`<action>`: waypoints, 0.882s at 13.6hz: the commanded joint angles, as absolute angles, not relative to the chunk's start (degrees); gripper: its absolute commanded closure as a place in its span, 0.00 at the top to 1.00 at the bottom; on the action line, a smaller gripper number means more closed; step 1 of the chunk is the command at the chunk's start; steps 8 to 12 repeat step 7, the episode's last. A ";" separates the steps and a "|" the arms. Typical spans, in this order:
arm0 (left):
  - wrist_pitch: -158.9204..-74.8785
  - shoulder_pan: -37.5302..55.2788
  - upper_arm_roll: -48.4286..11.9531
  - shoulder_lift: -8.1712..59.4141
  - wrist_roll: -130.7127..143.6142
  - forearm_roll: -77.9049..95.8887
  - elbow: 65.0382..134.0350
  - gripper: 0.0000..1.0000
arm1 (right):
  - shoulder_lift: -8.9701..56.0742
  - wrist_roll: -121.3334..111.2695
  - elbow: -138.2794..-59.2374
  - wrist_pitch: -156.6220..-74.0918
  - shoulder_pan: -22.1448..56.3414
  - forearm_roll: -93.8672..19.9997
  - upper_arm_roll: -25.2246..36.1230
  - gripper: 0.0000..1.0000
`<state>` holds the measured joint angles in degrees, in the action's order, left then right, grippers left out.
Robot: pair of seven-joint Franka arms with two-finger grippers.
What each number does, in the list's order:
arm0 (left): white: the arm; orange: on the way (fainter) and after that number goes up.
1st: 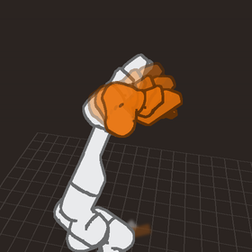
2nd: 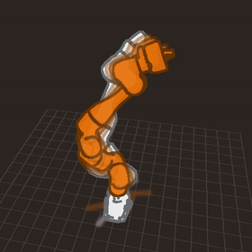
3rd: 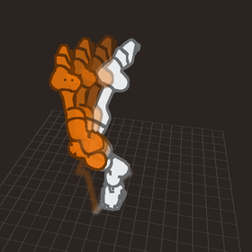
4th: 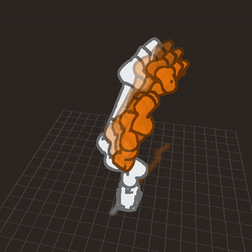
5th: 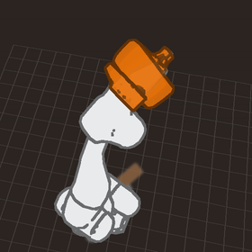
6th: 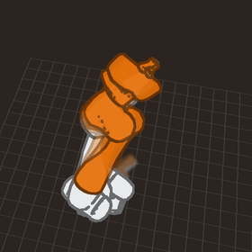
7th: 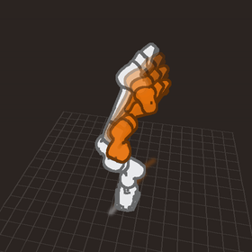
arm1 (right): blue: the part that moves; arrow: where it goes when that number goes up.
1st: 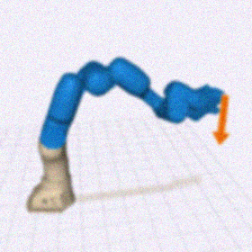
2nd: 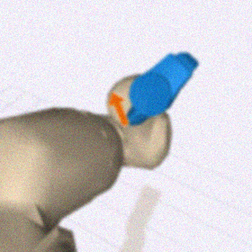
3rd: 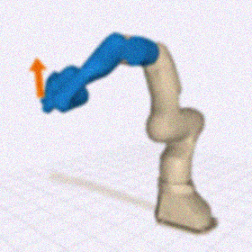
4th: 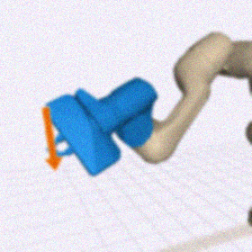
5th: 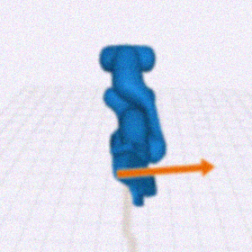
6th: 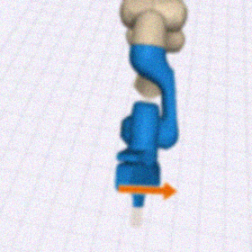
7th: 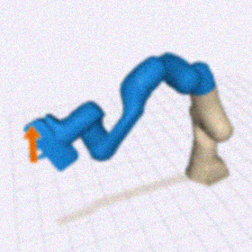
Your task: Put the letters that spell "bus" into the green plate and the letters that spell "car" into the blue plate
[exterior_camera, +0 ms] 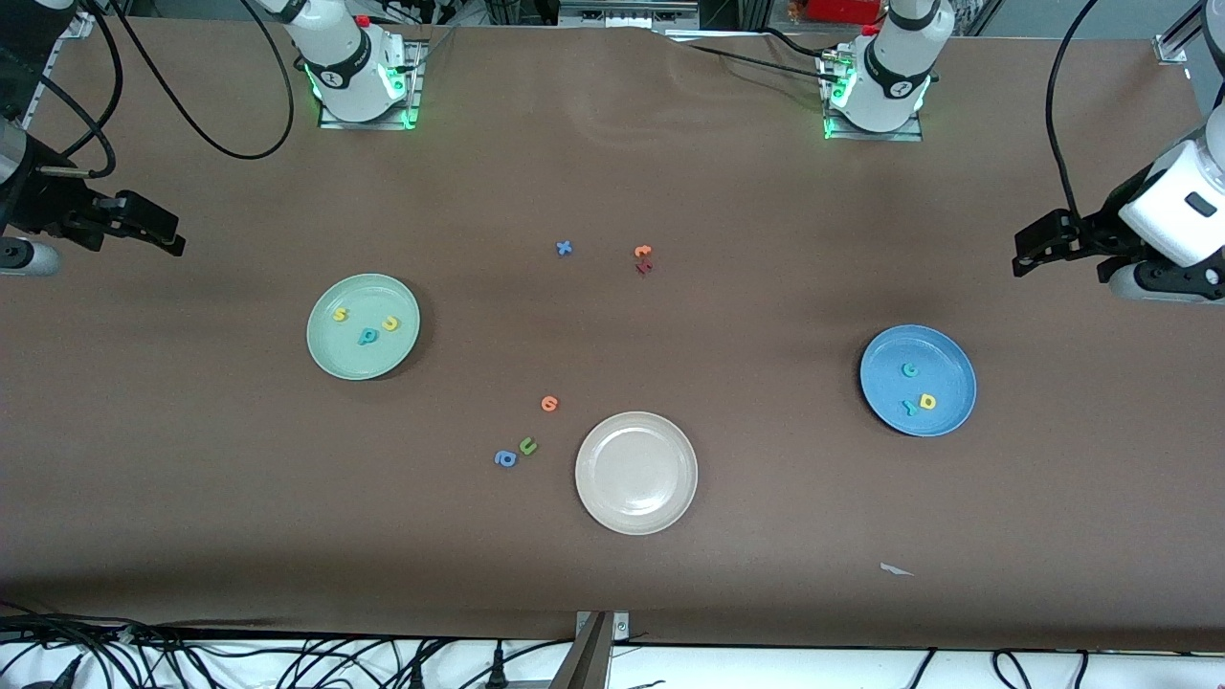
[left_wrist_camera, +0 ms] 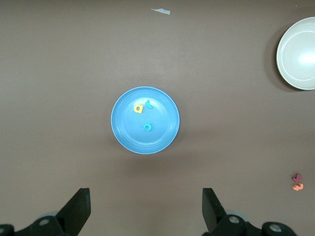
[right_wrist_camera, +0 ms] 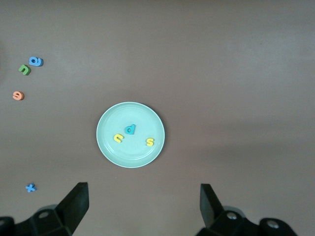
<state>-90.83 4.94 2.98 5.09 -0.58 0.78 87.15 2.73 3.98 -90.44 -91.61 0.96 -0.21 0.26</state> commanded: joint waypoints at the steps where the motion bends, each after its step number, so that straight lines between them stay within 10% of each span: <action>1: -90.79 3.08 1.85 5.18 -0.70 -0.62 86.75 1.00 | 3.34 3.16 -88.68 -90.35 0.79 -0.88 0.26 1.00; 12: -92.29 2.64 2.02 6.24 -0.79 -2.46 87.36 1.00 | 3.25 3.08 -88.86 -90.00 1.05 -0.97 0.09 1.00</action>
